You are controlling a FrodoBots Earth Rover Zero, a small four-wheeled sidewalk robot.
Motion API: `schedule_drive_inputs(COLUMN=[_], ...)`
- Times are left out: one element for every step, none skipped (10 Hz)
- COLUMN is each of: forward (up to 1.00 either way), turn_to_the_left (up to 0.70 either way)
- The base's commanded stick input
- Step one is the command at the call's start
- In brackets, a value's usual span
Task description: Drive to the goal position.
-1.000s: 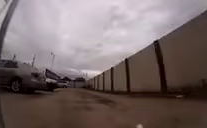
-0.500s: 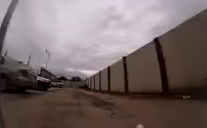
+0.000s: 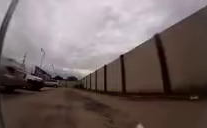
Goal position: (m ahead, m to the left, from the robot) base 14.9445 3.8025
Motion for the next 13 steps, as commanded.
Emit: schedule_drive_inputs(forward=[1.0,1.0,1.0,1.0,1.0,1.0,1.0,1.0,1.0,1.0,1.0,1.0,1.0], turn_to_the_left=[0.0,0.0,0.0,0.0,0.0,0.0,0.0,0.0,0.0,0.0,0.0,0.0,0.0])
